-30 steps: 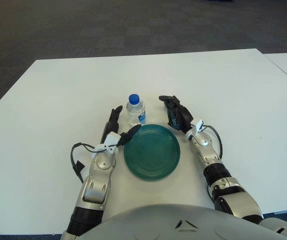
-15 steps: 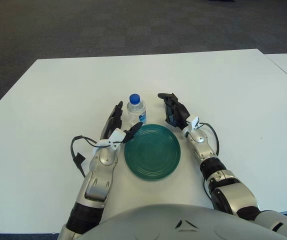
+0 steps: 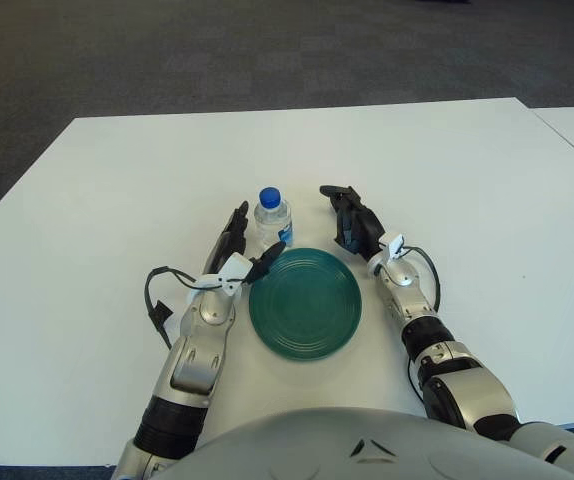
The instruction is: Put the bottle into the plate.
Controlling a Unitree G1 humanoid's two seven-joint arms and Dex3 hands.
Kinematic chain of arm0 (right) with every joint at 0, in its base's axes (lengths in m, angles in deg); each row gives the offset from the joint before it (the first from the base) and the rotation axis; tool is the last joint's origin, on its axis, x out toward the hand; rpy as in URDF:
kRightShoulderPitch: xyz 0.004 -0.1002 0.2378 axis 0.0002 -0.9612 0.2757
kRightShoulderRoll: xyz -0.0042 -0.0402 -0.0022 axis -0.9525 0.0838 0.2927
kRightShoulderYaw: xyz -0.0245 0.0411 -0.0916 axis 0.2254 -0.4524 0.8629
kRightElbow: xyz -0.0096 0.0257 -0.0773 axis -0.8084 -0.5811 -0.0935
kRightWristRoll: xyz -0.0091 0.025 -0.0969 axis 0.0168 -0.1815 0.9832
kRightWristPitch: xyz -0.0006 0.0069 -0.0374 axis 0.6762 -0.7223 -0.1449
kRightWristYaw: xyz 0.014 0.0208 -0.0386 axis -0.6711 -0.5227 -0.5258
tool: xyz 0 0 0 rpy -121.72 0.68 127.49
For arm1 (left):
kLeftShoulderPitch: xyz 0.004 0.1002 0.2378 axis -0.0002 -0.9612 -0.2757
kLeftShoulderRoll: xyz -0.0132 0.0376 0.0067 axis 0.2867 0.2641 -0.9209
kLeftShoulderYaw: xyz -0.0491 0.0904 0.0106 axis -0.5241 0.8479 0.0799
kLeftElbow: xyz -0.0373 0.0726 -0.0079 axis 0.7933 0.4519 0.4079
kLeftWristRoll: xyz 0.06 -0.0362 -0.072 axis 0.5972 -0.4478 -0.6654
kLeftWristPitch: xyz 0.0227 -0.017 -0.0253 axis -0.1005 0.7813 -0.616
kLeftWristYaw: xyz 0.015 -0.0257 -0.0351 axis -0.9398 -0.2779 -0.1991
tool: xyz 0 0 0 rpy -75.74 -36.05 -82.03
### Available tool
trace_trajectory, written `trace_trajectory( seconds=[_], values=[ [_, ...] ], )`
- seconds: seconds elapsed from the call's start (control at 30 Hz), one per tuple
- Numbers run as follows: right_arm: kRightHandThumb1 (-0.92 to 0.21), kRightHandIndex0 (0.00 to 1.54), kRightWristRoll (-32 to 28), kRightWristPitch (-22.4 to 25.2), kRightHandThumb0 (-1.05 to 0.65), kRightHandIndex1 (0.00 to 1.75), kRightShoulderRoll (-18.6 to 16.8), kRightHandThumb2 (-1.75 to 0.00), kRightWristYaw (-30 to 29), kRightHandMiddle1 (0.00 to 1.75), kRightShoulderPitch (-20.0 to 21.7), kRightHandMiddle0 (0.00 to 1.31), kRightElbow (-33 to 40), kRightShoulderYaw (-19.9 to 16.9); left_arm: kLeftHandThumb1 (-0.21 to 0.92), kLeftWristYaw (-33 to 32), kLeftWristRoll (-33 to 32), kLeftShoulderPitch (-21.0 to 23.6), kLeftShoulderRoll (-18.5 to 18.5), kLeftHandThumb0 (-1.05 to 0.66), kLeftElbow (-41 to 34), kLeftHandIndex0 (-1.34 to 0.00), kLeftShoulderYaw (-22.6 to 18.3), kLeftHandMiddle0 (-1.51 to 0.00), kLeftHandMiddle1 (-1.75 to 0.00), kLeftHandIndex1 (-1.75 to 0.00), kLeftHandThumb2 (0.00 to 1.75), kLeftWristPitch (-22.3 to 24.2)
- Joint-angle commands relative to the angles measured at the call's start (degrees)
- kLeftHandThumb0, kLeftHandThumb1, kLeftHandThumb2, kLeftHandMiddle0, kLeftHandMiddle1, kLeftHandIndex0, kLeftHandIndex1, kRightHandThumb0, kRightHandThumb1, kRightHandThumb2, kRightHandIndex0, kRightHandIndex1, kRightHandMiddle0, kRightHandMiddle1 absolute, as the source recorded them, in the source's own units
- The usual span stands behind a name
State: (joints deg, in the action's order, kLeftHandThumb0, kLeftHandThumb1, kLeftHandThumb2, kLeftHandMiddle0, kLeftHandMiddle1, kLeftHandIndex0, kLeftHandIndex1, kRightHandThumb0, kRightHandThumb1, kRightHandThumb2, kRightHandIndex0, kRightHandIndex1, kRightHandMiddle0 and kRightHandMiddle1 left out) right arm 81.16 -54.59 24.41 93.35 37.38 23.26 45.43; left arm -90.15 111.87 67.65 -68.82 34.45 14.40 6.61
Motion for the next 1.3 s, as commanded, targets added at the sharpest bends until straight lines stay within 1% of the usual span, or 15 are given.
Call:
trace_trajectory(
  seconds=[0.0, 0.07, 0.1, 0.17, 0.37, 0.5, 0.57, 0.73, 0.9, 1.07, 1.27],
  values=[
    [-0.92, 0.35, -1.44, 2.35, -0.91, 0.02, 1.77, -0.92, -0.23, 0.88, -3.64, 0.02, 0.05, -2.05, 0.92, -1.07, -0.41, 1.63, -0.8, -1.05, 1.24, 0.0, -0.84, -0.12, -0.01, -0.33, 0.27, -0.11],
    [-0.92, 0.36, -2.26, 2.3, -0.9, 0.02, 1.94, -0.91, 0.28, 0.89, -5.63, 0.01, 2.55, -2.46, 0.92, -1.32, -0.88, 1.91, -1.22, -1.05, 1.74, 0.0, -1.21, -0.14, -0.02, -0.39, 0.27, -0.67],
    [-0.92, 0.36, -2.86, 2.29, -0.9, 0.03, 2.12, -0.9, 0.56, 0.9, -7.39, 0.01, 4.74, -2.77, 0.92, -1.53, -1.31, 2.2, -1.5, -1.05, 2.29, 0.0, -1.49, -0.14, -0.02, -0.4, 0.27, -1.28],
    [-0.92, 0.4, -4.15, 2.11, -0.87, 0.04, 2.66, -0.85, 1.08, 0.92, -10.23, 0.04, 7.5, -3.79, 0.92, -1.85, -2.31, 2.74, -2.06, -1.04, 3.48, 0.0, -2.12, -0.17, -0.03, -0.48, 0.24, -2.61],
    [-0.92, 0.5, -6.52, 2.25, -0.84, 0.08, 3.38, -0.78, 1.98, 0.95, -12.3, 0.11, 7.97, -6.13, 0.92, -2.76, -3.58, 3.77, -3.17, -1.02, 5.52, 0.0, -3.01, -0.22, -0.04, -0.6, 0.21, -3.65],
    [-0.92, 0.53, -6.71, 0.8, -0.83, 0.1, 2.52, -0.77, 1.25, 0.96, -12.59, 0.14, 8.37, -6.63, 0.92, -3.38, -2.9, 4.51, -3.26, -1.02, 6.7, 0.0, -2.83, -0.23, -0.04, -0.62, 0.22, -3.57],
    [-0.92, 0.55, -7.15, 0.49, -0.82, 0.11, 1.98, -0.76, 1.15, 0.97, -13.13, 0.15, 10.04, -6.85, 0.92, -3.66, -2.57, 4.99, -3.18, -1.02, 7.3, 0.0, -2.69, -0.23, -0.03, -0.63, 0.23, -3.6],
    [-0.92, 0.56, -7.99, 1.52, -0.8, 0.11, 1.46, -0.75, 1.48, 0.97, -15.94, 0.16, 15.99, -6.64, 0.92, -3.84, -2.42, 5.69, -3.24, -1.02, 8.21, 0.0, -2.55, -0.24, -0.03, -0.62, 0.24, -3.73],
    [-0.92, 0.55, -8.79, 1.87, -0.79, 0.11, 1.33, -0.75, 2.4, 0.97, -17.86, 0.16, 18.1, -6.73, 0.92, -3.72, -2.62, 6.52, -3.54, -1.02, 9.11, 0.0, -2.47, -0.24, -0.03, -0.62, 0.24, -3.6],
    [-0.92, 0.55, -9.55, 2.51, -0.79, 0.11, 1.1, -0.76, 3.13, 0.96, -20.81, 0.16, 20.87, -6.72, 0.92, -3.55, -3.36, 7.42, -4.0, -1.02, 10.19, 0.0, -2.61, -0.23, -0.02, -0.62, 0.23, -4.55],
    [-0.92, 0.57, -9.21, 2.98, -0.82, 0.12, 0.25, -0.73, 2.28, 0.99, -21.66, 0.22, 21.58, -6.82, 0.92, -3.14, -4.01, 8.29, -4.1, -1.01, 11.09, 0.0, -2.52, -0.23, -0.02, -0.63, 0.22, -5.11]
  ],
)
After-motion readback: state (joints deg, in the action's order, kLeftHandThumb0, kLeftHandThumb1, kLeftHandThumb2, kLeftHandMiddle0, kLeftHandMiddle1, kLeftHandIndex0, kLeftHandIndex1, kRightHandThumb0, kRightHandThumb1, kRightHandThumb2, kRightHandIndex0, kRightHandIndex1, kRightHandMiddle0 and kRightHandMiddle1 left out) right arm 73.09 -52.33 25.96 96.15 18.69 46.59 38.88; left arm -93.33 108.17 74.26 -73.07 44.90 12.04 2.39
